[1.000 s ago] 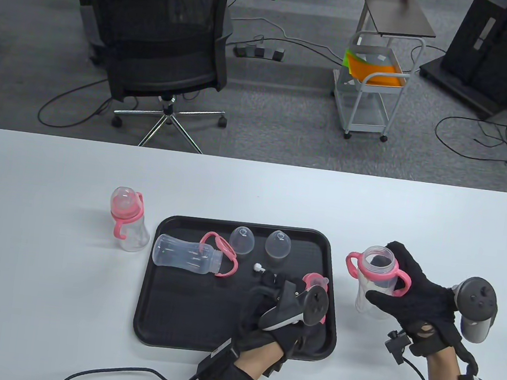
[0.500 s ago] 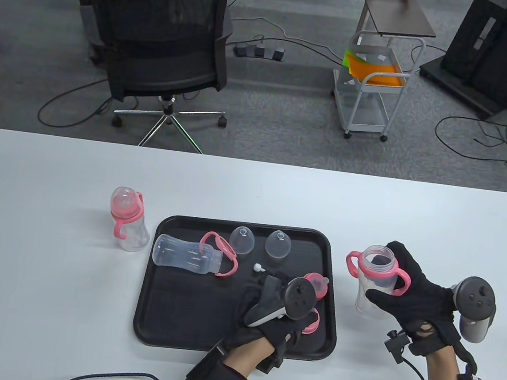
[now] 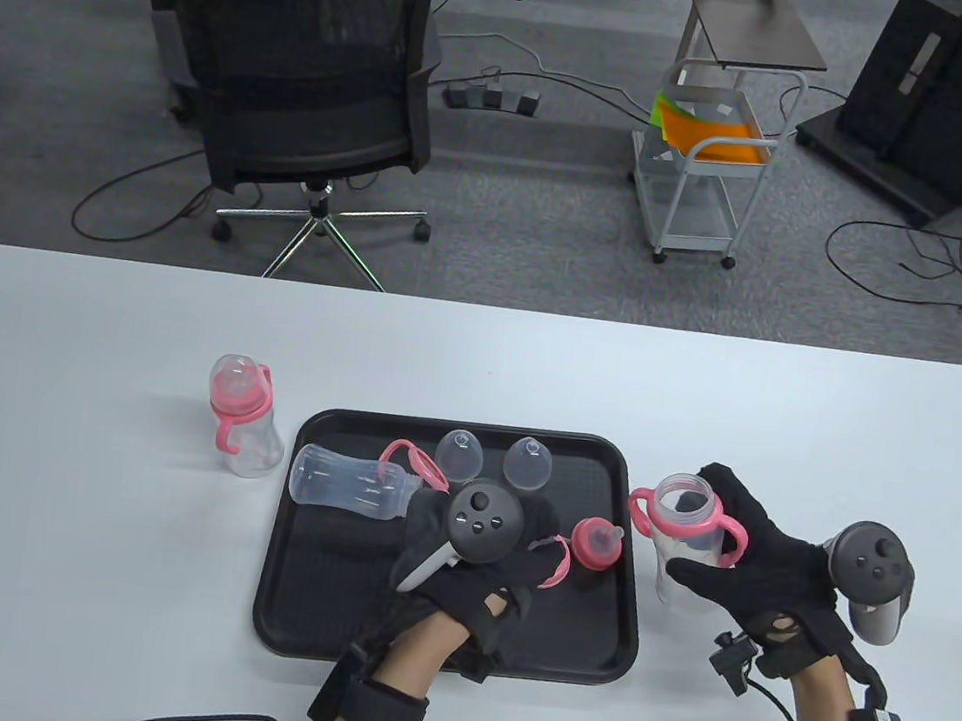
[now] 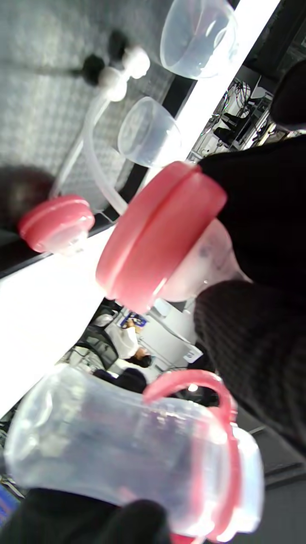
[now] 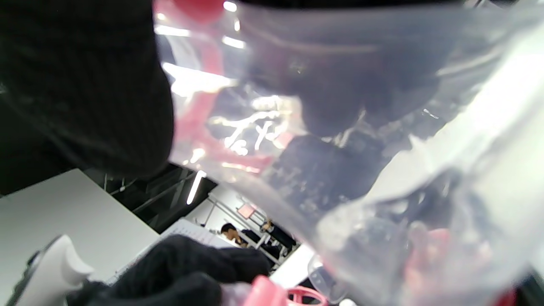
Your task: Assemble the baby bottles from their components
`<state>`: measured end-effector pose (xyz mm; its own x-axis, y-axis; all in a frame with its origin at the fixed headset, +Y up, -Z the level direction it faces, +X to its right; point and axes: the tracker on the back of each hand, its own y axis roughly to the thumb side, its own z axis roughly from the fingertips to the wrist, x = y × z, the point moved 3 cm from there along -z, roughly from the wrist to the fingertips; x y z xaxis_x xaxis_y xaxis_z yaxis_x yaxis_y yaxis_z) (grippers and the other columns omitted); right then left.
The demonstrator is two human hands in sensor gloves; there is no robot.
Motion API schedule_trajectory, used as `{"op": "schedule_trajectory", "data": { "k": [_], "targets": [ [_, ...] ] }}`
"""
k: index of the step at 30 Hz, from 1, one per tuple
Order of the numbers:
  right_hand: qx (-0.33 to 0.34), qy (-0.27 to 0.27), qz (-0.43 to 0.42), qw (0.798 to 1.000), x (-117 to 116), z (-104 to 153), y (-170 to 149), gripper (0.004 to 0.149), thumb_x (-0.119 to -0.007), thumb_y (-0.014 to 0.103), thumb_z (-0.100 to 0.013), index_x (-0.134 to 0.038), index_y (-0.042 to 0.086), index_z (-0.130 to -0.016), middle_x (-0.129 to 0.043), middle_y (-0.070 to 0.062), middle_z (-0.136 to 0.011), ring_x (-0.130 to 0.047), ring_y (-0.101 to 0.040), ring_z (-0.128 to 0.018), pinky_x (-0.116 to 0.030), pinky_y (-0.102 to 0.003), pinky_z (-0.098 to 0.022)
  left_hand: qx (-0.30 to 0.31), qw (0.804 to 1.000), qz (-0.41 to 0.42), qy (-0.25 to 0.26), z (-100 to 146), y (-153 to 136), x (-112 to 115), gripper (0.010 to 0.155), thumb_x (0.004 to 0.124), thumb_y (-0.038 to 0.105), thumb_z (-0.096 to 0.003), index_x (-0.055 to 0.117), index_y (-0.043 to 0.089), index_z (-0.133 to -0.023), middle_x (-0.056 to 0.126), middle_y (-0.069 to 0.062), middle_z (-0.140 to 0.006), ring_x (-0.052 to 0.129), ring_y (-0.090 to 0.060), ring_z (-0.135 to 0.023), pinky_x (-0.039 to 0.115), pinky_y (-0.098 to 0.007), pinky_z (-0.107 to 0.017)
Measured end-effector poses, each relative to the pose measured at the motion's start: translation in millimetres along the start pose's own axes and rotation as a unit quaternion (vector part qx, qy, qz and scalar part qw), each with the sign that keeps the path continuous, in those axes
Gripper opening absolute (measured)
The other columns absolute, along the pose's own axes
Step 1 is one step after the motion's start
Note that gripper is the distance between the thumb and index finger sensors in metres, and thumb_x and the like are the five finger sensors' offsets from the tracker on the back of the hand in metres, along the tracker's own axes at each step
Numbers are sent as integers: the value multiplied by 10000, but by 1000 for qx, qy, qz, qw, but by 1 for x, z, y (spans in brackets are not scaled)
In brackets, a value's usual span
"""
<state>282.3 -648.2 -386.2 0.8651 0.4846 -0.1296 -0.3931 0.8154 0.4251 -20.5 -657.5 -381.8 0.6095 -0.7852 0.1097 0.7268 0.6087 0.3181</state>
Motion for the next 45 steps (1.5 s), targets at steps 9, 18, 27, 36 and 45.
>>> {"op": "schedule_trajectory", "data": {
  "k": [9, 18, 27, 36, 45],
  "targets": [
    [24, 59, 82, 995, -26, -4, 23, 1004, -1081, 443, -260, -513, 295, -1074, -783, -167, -970, -957, -432, -807, -859, -643, -590, 2, 995, 69, 74, 14, -5, -48, 409, 970, 438, -468, 861, 228, -802, 932, -93, -928, 984, -341, -830, 582, -699, -719],
    [28, 97, 206, 973, -38, -2, 40, 1006, -1071, 448, -261, -509, 271, -1076, -787, -179, -963, -966, -436, -794, -866, -640, -581, 39, 988, 92, 114, 28, 19, -66, 414, 968, 449, -472, 862, 223, -802, 936, -92, -919, 988, -338, -817, 586, -700, -716],
    [9, 162, 349, 923, -66, -1, 42, 1002, -1046, 482, -265, -509, 242, -1077, -807, -198, -940, -996, -427, -758, -895, -617, -555, 74, 979, 122, 146, 37, 33, -83, 420, 966, 457, -475, 858, 226, -809, 929, -88, -928, 981, -334, -824, 574, -706, -719],
    [2, 224, 395, 891, -90, 2, 48, 992, -1053, 493, -244, -536, 291, -1065, -824, -160, -943, -1004, -401, -763, -905, -603, -555, 118, 971, 122, 167, 52, 61, -97, 423, 964, 464, -475, 858, 227, -809, 930, -86, -927, 984, -329, -820, 574, -707, -719],
    [-6, 237, 349, 907, -96, 1, 42, 995, -1031, 503, -265, -513, 243, -1074, -817, -187, -933, -1007, -413, -744, -915, -595, -538, 130, 966, 134, 181, 59, 69, -104, 424, 965, 462, -476, 857, 226, -811, 928, -88, -928, 982, -330, -822, 571, -708, -720]
  ]
}}
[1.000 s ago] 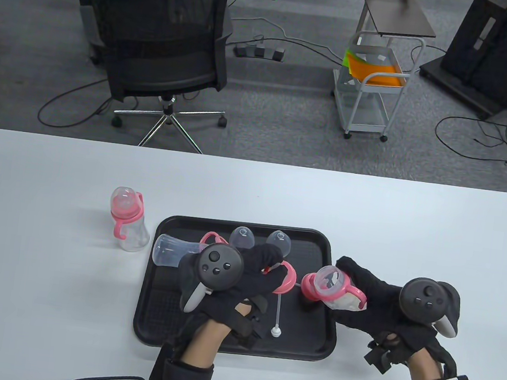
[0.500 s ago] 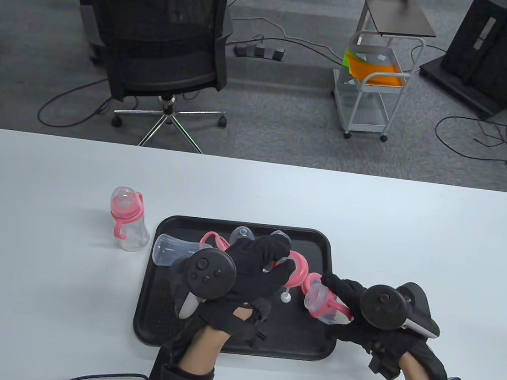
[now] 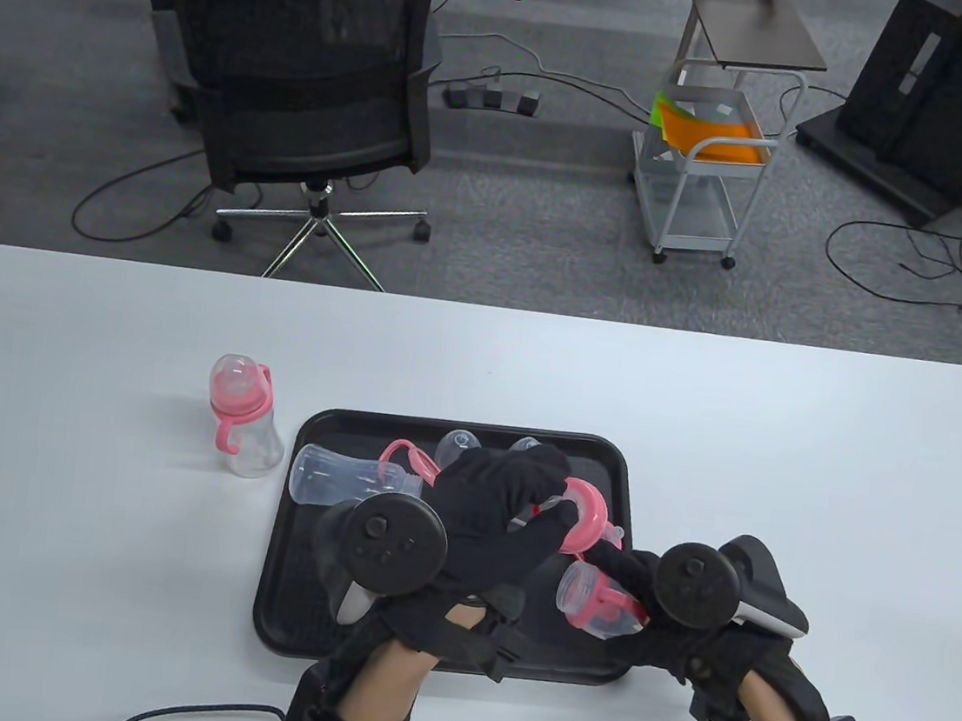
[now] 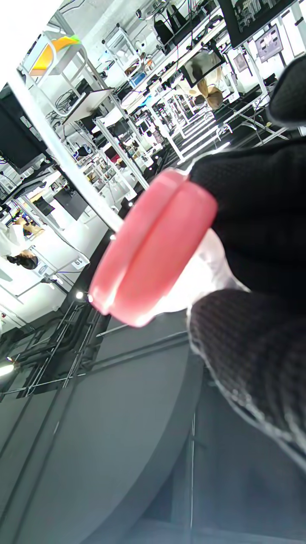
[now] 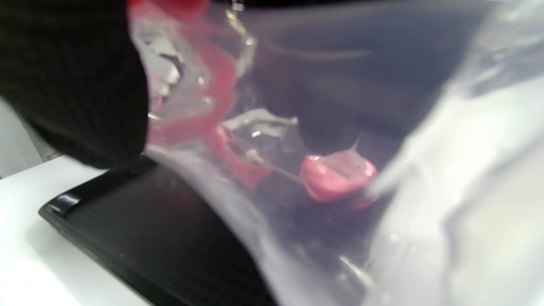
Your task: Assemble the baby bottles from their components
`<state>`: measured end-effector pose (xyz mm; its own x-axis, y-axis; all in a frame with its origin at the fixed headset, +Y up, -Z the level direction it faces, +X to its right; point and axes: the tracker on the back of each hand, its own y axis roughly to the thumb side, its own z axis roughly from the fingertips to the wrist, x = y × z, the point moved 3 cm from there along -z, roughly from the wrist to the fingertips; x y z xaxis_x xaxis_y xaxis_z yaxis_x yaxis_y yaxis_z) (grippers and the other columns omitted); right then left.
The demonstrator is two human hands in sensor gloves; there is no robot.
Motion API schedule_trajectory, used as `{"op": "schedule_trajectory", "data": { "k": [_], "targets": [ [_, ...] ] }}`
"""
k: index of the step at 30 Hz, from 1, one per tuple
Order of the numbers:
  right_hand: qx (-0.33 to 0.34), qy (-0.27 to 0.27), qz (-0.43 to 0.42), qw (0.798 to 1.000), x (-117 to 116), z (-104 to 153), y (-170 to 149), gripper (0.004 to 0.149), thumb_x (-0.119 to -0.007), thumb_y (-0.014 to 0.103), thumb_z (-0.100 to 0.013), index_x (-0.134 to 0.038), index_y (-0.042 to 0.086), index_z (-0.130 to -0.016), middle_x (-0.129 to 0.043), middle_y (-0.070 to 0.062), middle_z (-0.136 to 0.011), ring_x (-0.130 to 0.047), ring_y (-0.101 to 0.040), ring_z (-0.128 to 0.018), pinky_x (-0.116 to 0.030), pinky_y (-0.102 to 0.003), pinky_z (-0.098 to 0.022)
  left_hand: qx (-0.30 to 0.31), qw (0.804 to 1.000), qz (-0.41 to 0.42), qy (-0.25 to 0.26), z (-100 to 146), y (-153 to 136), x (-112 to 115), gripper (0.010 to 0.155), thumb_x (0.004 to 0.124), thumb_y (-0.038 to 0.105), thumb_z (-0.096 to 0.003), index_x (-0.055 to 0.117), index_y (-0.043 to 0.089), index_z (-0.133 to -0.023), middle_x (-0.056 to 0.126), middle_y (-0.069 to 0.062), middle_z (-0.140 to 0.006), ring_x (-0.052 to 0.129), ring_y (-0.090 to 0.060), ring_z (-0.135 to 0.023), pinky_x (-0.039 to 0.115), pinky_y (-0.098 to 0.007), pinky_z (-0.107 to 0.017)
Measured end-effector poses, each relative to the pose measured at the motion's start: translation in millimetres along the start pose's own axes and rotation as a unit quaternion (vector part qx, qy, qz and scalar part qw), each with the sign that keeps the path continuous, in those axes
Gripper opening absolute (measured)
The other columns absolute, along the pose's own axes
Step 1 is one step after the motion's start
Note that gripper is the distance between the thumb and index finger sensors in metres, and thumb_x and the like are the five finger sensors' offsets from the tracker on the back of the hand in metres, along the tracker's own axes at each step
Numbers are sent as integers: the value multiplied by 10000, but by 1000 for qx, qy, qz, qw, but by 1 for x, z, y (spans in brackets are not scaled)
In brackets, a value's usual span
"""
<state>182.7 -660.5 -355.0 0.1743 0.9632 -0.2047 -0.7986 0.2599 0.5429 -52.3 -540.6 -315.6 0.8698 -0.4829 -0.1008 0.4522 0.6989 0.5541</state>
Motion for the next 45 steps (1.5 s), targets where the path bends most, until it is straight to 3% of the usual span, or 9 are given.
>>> {"op": "schedule_trajectory", "data": {
  "k": [10, 22, 31, 39, 41, 43, 45],
  "targets": [
    [62, 3, -120, 991, -6, -5, 10, 987, -1023, 503, -287, -501, 229, -1078, -805, -192, -937, -1002, -416, -746, -912, -593, -541, 3, 1000, 11, -10, 2, 1, 5, 429, 965, 467, -475, 857, 224, -811, 929, -91, -927, 982, -333, -820, 571, -710, -718],
    [96, -118, -301, 941, 24, 9, -14, 989, -1031, 473, -299, -475, 250, -1086, -766, -186, -971, -959, -431, -796, -868, -621, -581, -47, 996, 68, -16, 1, -30, 7, 462, 959, 474, -478, 842, 199, -830, 924, -116, -923, 982, -347, -808, 574, -711, -713],
    [90, -144, -313, 934, 28, 13, -19, 992, -1036, 460, -299, -469, 257, -1087, -755, -178, -983, -946, -429, -814, -848, -627, -600, -64, 994, 79, -41, 1, -45, 26, 484, 940, 486, -480, 833, 192, -850, 933, -130, -905, 1003, -347, -777, 607, -690, -708],
    [78, -165, -282, 942, 28, 14, -16, 1007, -1044, 462, -285, -472, 243, -1084, -757, -166, -983, -949, -422, -819, -849, -625, -605, -69, 994, 59, -62, 2, -47, 41, 529, 940, 510, -470, 823, 204, -885, 942, -131, -889, 1018, -343, -747, 637, -665, -701],
    [72, -165, -271, 945, 28, 14, -15, 1021, -1047, 458, -284, -465, 201, -1082, -752, -160, -985, -942, -417, -830, -840, -629, -609, -63, 994, 48, -81, 2, -47, 41, 586, 942, 545, -459, 790, 234, -933, 928, -128, -902, 1020, -332, -742, 647, -658, -700],
    [63, -160, -244, 954, 27, 13, -12, 1040, -1053, 456, -277, -467, 142, -1077, -748, -149, -987, -937, -410, -839, -833, -628, -617, -62, 989, 43, -128, 1, -47, 45, 800, 972, 618, -425, 654, 259, -1066, 858, -139, -957, 974, -379, -776, 625, -681, -703],
    [62, -159, -228, 958, 25, 12, -9, 1034, -1055, 455, -274, -485, 126, -1071, -752, -148, -985, -939, -402, -843, -833, -627, -621, -59, 985, 5, -162, 1, -46, 49, 922, 1014, 620, -397, 566, 262, -1120, 791, -140, -990, 949, -382, -790, 620, -681, -710]
  ]
}}
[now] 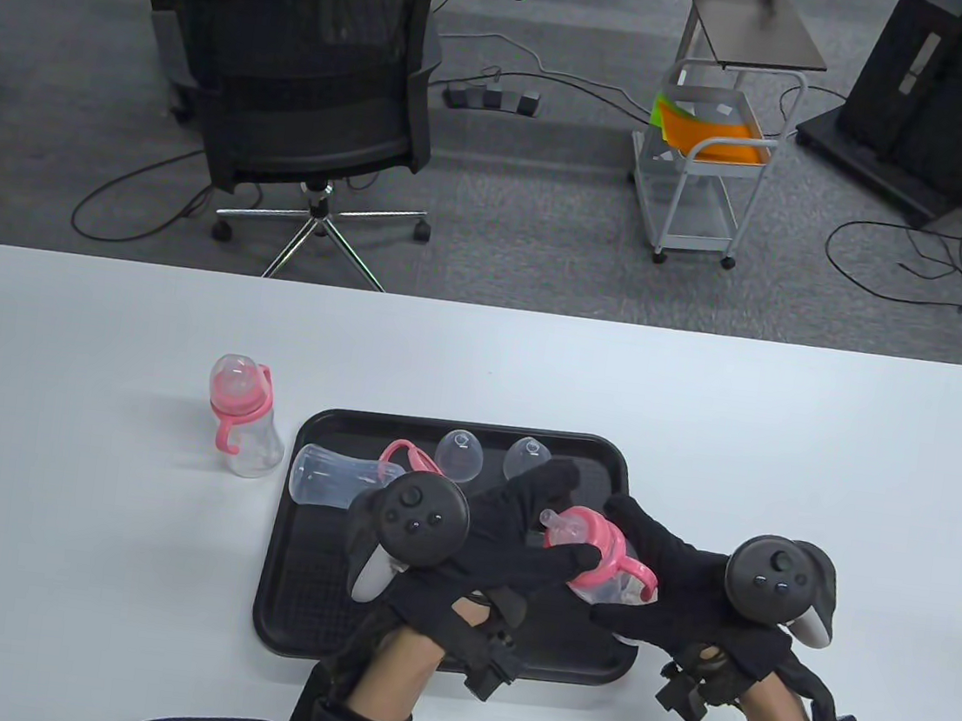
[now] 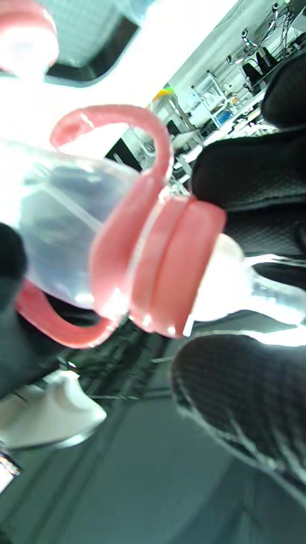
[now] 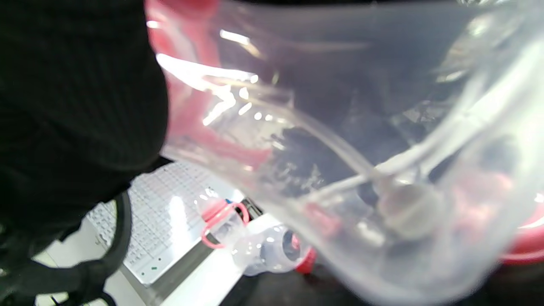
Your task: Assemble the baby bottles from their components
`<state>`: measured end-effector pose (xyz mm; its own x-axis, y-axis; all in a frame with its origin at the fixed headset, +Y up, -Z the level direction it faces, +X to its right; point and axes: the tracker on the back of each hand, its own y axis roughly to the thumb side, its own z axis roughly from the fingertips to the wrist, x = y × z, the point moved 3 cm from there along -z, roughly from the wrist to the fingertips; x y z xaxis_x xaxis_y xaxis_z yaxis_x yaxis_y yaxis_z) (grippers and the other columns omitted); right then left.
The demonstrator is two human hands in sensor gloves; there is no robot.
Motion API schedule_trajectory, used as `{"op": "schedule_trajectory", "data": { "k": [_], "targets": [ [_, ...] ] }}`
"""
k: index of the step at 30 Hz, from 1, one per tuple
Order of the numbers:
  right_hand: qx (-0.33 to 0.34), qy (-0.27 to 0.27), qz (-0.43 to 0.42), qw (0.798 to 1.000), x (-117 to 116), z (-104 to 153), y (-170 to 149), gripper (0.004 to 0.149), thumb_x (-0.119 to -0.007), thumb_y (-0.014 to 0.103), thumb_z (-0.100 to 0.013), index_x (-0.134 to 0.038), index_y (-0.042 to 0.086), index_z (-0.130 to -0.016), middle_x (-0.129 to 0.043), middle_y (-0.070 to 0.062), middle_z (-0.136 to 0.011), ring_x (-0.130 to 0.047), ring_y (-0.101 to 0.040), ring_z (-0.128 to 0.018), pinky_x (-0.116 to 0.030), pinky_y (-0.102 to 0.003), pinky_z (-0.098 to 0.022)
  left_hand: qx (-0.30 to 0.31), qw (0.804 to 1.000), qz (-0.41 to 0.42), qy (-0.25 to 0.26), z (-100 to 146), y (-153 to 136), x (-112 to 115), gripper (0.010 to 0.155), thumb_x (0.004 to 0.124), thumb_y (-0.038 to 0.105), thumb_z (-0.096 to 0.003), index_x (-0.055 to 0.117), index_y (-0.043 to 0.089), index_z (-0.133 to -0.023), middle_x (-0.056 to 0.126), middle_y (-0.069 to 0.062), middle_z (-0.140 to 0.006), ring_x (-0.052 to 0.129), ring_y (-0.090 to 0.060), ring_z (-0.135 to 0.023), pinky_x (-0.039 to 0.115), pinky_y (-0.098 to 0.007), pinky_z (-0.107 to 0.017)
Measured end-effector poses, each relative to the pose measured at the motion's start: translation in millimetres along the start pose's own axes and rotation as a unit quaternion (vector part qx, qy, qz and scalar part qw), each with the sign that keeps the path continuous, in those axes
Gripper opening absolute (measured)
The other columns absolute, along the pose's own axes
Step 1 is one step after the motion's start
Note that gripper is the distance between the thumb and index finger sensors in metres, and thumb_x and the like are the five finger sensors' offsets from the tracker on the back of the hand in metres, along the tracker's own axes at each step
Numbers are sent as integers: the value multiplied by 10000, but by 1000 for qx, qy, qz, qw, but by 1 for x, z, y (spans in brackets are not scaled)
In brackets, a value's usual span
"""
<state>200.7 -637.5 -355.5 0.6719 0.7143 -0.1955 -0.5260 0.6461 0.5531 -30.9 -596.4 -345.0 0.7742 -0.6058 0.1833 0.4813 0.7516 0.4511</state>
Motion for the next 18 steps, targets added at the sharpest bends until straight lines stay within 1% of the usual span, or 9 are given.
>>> {"op": "schedule_trajectory", "data": {
  "k": [3, 4, 8, 10, 12, 13, 14, 16, 18],
  "targets": [
    [0, 4, 15, 1000, -3, -1, 0, 1005, -1063, 449, -268, -537, 117, -1057, -760, -152, -981, -943, -406, -837, -837, -627, -617, -16, 998, -45, -40, -2, 2, 4, 898, 1026, 625, -388, 638, 242, -1101, 770, -164, -1012, 968, -386, -766, 660, -659, -695],
    [-1, 4, 14, 1000, -3, -1, 0, 1002, -1068, 448, -263, -550, 116, -1053, -765, -150, -978, -946, -404, -834, -836, -626, -618, -21, 997, -56, -46, -1, 2, 5, 870, 1023, 631, -382, 685, 234, -1077, 774, -172, -1005, 992, -359, -735, 682, -642, -690],
    [-1, 1, 36, 999, -6, -1, 5, 998, -1077, 443, -257, -563, 115, -1048, -767, -148, -974, -942, -402, -833, -832, -623, -626, -47, 994, -98, -2, -1, 3, 2, 888, 978, 738, -367, 781, 145, -996, 893, -206, -857, 1077, -242, -509, 776, -591, -629],
    [-1, -1, 55, 998, -8, -1, 9, 997, -1082, 439, -254, -566, 121, -1046, -763, -142, -977, -935, -397, -840, -821, -620, -637, -62, 990, -128, 9, 0, 4, 2, 900, 938, 792, -361, 818, 113, -940, 960, -178, -764, 1099, -221, -422, 805, -570, -605],
    [-3, -12, 97, 995, -10, -1, 16, 1002, -1081, 444, -250, -566, 121, -1046, -761, -137, -977, -933, -389, -844, -821, -612, -644, -72, 983, -166, 35, 1, 5, 2, 905, 881, 842, -368, 874, 94, -878, 1018, -150, -667, 1115, -190, -319, 848, -531, -571],
    [-7, -14, 118, 993, -11, -1, 18, 1004, -1077, 450, -250, -561, 118, -1046, -757, -136, -977, -934, -383, -846, -828, -606, -643, -67, 982, -171, 34, 2, 7, 3, 899, 879, 838, -373, 870, 96, -882, 1015, -150, -673, 1114, -192, -329, 844, -531, -574],
    [-11, -21, 128, 991, -12, -1, 20, 1009, -1078, 445, -249, -557, 114, -1047, -748, -142, -977, -924, -388, -849, -821, -609, -647, -54, 985, -162, 23, 1, 10, 7, 877, 893, 804, -386, 841, 106, -914, 985, -160, -733, 1106, -215, -388, 818, -549, -600],
    [-17, -14, 117, 993, -12, -2, 19, 1018, -1076, 449, -248, -549, 101, -1047, -743, -150, -976, -923, -384, -851, -821, -606, -650, -14, 993, -117, -29, 0, 17, 15, 808, 973, 652, -432, 719, 185, -1040, 804, -187, -977, 994, -356, -672, 670, -648, -685],
    [-19, -13, 98, 995, -10, -2, 16, 1024, -1076, 446, -247, -547, 87, -1047, -736, -164, -973, -915, -392, -848, -809, -610, -652, 3, 991, -112, -68, 0, 23, 19, 730, 1009, 508, -464, 672, 288, -1073, 683, -124, -1110, 848, -462, -869, 579, -701, -725]
  ]
}}
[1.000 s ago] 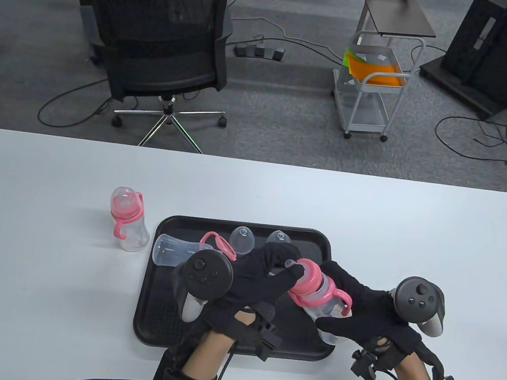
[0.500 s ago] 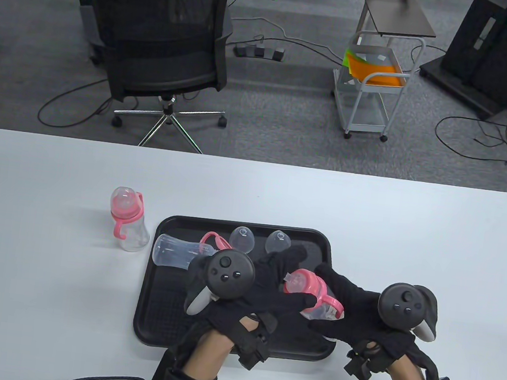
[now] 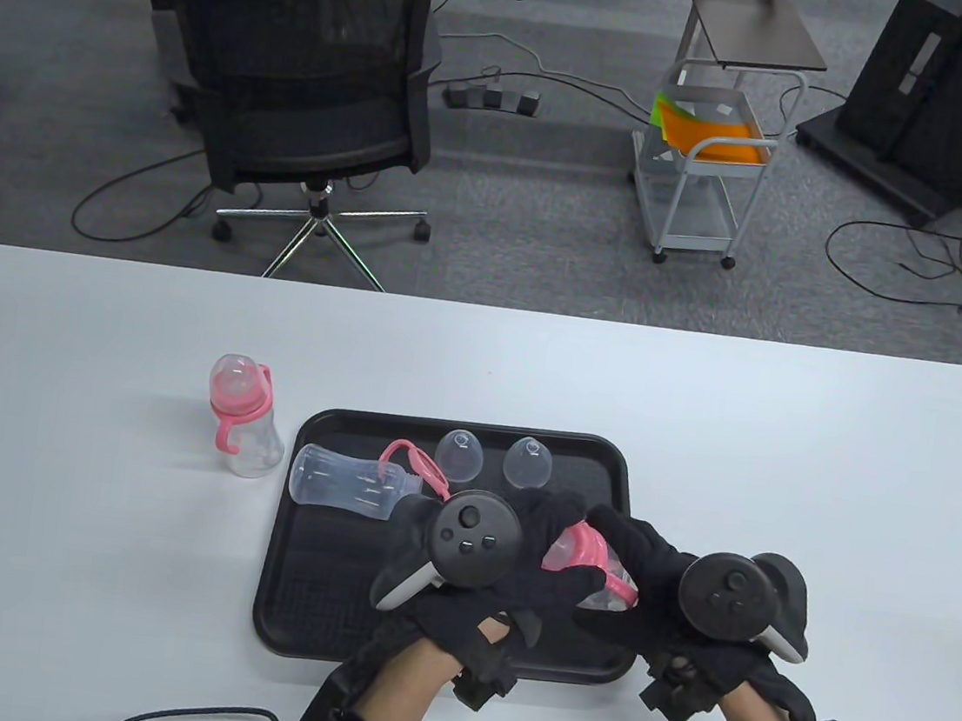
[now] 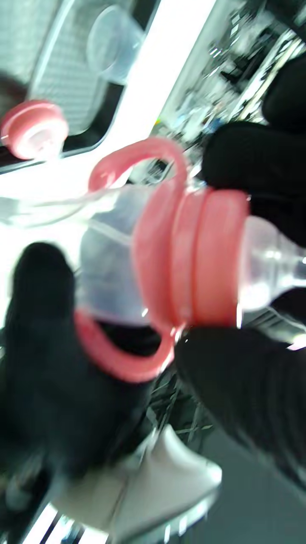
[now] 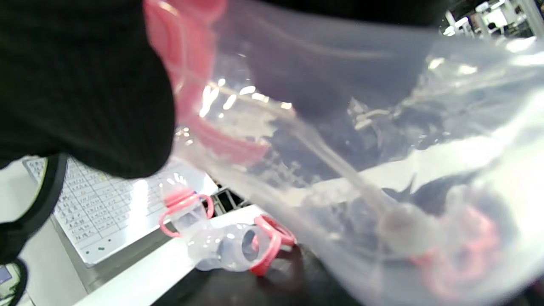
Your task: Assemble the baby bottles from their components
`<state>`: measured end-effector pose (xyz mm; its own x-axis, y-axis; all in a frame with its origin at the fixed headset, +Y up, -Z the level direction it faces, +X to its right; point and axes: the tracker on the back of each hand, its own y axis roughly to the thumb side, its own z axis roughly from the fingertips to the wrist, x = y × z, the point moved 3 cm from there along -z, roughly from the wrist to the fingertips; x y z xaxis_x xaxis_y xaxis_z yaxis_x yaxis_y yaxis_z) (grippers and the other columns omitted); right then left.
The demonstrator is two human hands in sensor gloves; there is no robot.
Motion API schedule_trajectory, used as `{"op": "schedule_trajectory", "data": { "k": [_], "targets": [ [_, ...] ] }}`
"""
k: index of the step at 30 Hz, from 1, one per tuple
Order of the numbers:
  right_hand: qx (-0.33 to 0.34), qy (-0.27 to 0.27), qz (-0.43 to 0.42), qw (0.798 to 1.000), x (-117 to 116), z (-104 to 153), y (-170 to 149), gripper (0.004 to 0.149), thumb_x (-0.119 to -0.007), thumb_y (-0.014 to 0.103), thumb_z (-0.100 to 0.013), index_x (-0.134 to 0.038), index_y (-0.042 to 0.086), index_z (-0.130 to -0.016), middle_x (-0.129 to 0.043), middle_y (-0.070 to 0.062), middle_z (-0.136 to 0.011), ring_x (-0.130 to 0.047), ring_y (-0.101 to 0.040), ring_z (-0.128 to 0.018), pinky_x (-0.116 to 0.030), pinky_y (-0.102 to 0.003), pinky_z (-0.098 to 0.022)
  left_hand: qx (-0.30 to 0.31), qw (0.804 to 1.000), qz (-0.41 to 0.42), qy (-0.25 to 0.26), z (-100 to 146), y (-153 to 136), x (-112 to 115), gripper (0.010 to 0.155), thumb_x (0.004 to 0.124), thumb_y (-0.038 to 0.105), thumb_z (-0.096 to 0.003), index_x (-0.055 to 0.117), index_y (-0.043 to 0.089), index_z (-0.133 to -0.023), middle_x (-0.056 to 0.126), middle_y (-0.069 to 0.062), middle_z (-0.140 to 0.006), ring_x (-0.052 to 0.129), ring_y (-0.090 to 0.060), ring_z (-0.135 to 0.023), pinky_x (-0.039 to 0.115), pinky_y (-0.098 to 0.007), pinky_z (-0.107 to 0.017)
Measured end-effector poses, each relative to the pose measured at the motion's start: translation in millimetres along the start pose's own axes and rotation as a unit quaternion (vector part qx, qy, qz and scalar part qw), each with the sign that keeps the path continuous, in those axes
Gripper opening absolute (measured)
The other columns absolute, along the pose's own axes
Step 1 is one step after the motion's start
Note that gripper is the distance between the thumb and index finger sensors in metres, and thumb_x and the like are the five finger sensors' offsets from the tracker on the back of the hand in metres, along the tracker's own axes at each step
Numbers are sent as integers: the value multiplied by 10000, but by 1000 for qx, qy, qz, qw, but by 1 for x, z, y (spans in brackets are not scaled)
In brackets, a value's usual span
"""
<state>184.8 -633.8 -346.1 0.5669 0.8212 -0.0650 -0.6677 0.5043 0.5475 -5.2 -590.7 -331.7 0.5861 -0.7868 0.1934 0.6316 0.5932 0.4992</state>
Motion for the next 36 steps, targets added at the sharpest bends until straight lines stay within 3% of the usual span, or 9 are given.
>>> {"op": "schedule_trajectory", "data": {
  "k": [5, 8, 11, 14, 18, 25, 29, 32, 36],
  "targets": [
    [16, 26, -22, 999, -3, -1, -1, 1001, -1083, 461, -235, -599, 87, -1027, -754, -159, -963, -931, -379, -834, -823, -598, -645, 44, 998, 31, -17, -1, 11, 0, 413, 1001, 378, -483, 899, 311, -877, 733, 37, -1088, 757, -452, -1004, 595, -662, -747],
    [24, 30, -14, 999, -4, -1, 2, 999, -1083, 464, -233, -600, 98, -1027, -755, -143, -969, -931, -365, -842, -823, -590, -649, 62, 996, 68, 13, 0, 6, -6, 381, 1017, 380, -466, 956, 292, -832, 876, 56, -981, 841, -383, -971, 644, -626, -743],
    [28, 27, -12, 999, -2, -1, 5, 1000, -1075, 472, -237, -594, 100, -1030, -754, -140, -972, -929, -361, -844, -827, -582, -650, 48, 993, 107, 27, 3, -1, -7, 736, 1029, 433, -466, 664, 322, -1096, 672, -96, -1133, 761, -409, -1019, 614, -640, -755],
    [22, 14, -8, 1000, 2, 0, 5, 1001, -1073, 471, -240, -589, 100, -1033, -752, -138, -977, -927, -360, -849, -826, -582, -651, -42, 997, 42, 39, 8, -8, -9, 1023, 974, 718, -389, 503, 222, -1150, 584, -156, -1127, 796, -449, -928, 617, -667, -722],
    [16, 16, 2, 1000, 1, 1, 1, 1001, -1076, 464, -241, -586, 100, -1035, -750, -135, -982, -921, -365, -856, -820, -586, -654, -58, 998, -14, 23, 5, -6, -5, 888, 974, 718, -388, 736, 170, -1045, 848, -148, -966, 1008, -349, -720, 770, -593, -645],
    [9, 19, -3, 1000, 0, -1, -5, 1001, -1078, 459, -240, -583, 103, -1034, -752, -131, -984, -918, -359, -863, -814, -583, -659, 0, 998, 37, -50, 0, -2, 1, 715, 1029, 406, -464, 684, 310, -1083, 638, -39, -1162, 769, -452, -1000, 591, -669, -747],
    [10, 14, -1, 1000, 2, 0, -3, 1002, -1078, 460, -239, -586, 101, -1034, -754, -133, -982, -921, -362, -859, -813, -584, -658, -63, 997, 50, -8, 3, -9, 0, 980, 1009, 658, -408, 550, 200, -1143, 631, -178, -1121, 858, -461, -875, 631, -675, -703],
    [12, 20, 9, 1000, -2, 0, -2, 1002, -1075, 467, -239, -587, 101, -1034, -759, -134, -979, -927, -361, -854, -818, -583, -654, -52, 998, -43, 11, 2, -2, 1, 864, 999, 650, -405, 704, 170, -1060, 817, -163, -997, 1009, -359, -733, 752, -601, -659],
    [9, 27, -32, 999, -3, -1, -7, 1005, -1079, 469, -237, -578, 111, -1033, -753, -125, -982, -918, -353, -859, -800, -587, -665, -16, 999, -40, 17, 1, 6, 1, 812, 1041, 564, -413, 732, 173, -1053, 806, -180, -1019, 978, -410, -769, 711, -630, -689]
  ]
}}
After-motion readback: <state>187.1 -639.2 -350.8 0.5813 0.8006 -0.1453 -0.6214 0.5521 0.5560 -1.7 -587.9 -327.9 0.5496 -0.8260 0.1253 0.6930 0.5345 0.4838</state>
